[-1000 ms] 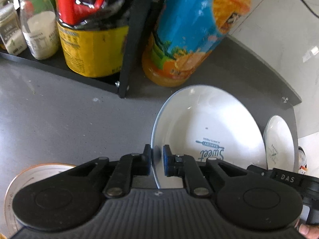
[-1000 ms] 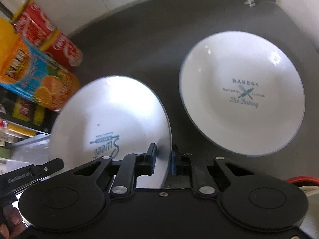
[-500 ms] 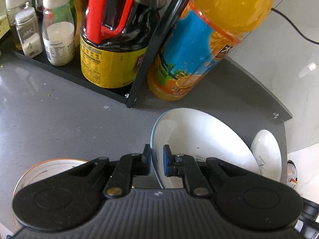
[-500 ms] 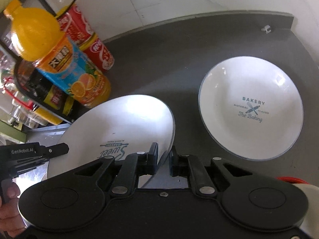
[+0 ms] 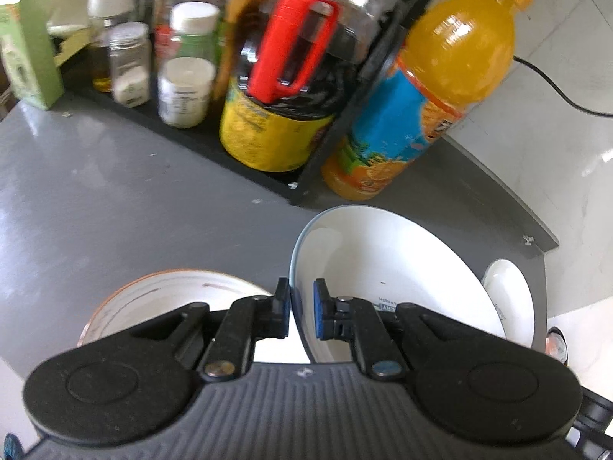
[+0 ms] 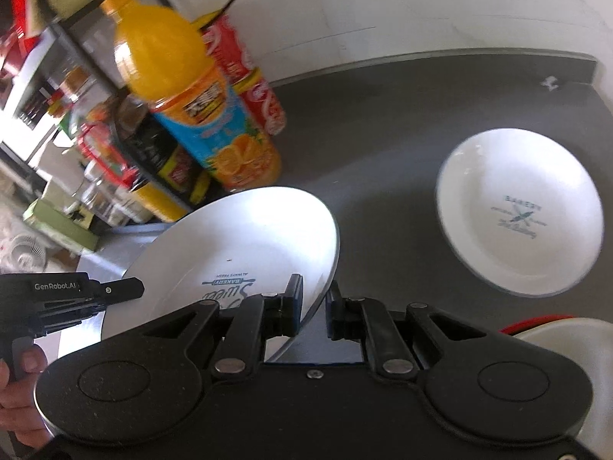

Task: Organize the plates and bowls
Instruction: 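Lift the 'Sweet' plate and carry it toward the flower-print plate, then lower the 'Sweet' plate onto the flower-print plate with both grippers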

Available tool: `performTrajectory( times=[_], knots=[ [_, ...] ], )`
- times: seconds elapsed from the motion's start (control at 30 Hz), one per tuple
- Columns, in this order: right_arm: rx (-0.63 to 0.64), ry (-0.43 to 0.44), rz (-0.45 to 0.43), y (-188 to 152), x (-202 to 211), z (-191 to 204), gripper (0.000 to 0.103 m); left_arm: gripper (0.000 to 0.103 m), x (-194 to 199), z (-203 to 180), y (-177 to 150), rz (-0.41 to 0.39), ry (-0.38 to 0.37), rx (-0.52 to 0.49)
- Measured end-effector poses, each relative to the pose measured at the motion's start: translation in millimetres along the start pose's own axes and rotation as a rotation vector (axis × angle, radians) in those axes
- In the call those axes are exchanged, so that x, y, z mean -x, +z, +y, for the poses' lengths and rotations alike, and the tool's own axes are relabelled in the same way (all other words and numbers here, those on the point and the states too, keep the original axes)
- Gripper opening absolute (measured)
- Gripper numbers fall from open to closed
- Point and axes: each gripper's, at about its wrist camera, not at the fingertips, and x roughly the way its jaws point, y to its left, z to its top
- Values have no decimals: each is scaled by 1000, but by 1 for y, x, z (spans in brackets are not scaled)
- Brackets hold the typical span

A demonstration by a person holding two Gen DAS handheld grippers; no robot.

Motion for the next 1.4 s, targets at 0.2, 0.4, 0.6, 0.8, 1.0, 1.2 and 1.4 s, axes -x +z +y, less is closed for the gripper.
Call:
performTrajectory(
  times=[0.2,0.4,0.6,0.8,1.0,1.2,1.4],
  knots=[
    [64,46,11,-6,-3,23,12,10,19,27,-17,-25,43,57],
    [133,82,30,-14,-7,44,12,10,35,53,-32,-45,75,113],
    [186,103,53,-21,-12,62,12,10,44,74,-45,-55,104,163],
    [230,107,63,-29,-15,74,12,10,46,88,-56,-52,123,178],
    [264,104,79,-36,-20,83,12,10,46,100,-63,-46,134,191],
    [296,96,86,-41,-23,89,12,10,43,110,-70,-36,127,191],
    [344,84,91,-48,-24,96,12,11,37,119,-80,-13,128,195]
  ],
)
